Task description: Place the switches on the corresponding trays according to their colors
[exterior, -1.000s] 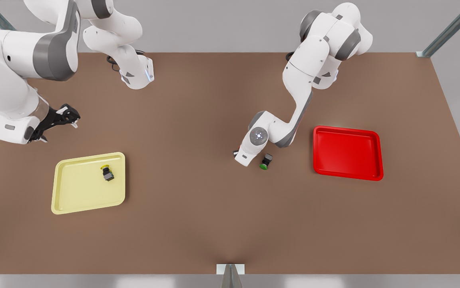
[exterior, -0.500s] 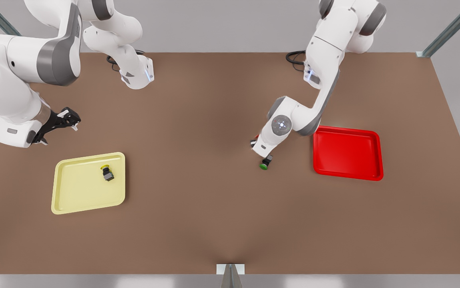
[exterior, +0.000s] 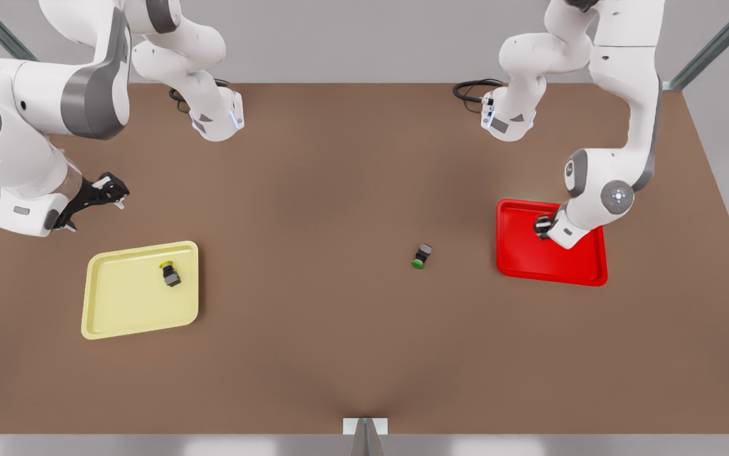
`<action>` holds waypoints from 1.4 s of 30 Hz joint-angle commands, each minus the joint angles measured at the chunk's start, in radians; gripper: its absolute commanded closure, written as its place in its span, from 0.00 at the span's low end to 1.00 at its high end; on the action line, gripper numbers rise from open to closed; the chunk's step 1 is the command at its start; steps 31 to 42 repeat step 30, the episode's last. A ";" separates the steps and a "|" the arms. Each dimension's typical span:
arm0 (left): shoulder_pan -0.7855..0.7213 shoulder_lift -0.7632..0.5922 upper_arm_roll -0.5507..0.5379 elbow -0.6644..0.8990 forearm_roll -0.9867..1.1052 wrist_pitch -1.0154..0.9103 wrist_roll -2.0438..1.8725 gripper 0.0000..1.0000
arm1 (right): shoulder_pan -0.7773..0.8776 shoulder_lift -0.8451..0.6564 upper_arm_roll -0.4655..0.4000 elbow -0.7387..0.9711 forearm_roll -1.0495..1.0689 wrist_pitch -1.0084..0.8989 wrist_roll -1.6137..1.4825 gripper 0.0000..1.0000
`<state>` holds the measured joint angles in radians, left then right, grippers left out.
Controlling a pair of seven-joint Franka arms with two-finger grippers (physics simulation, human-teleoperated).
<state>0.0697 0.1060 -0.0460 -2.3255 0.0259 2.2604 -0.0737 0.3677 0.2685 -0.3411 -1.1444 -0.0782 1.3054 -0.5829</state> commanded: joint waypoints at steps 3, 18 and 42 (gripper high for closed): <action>0.001 0.038 0.000 -0.011 0.057 0.054 0.002 0.47 | 0.000 -0.002 -0.001 0.002 0.000 0.000 0.002 0.00; 0.012 0.004 -0.110 0.293 0.069 -0.326 -0.008 0.00 | 0.002 0.006 0.001 0.006 0.002 0.005 0.000 0.00; -0.117 -0.146 0.107 0.784 -0.027 -0.838 -0.003 0.00 | -0.082 0.015 -0.007 0.006 0.000 0.020 0.012 0.00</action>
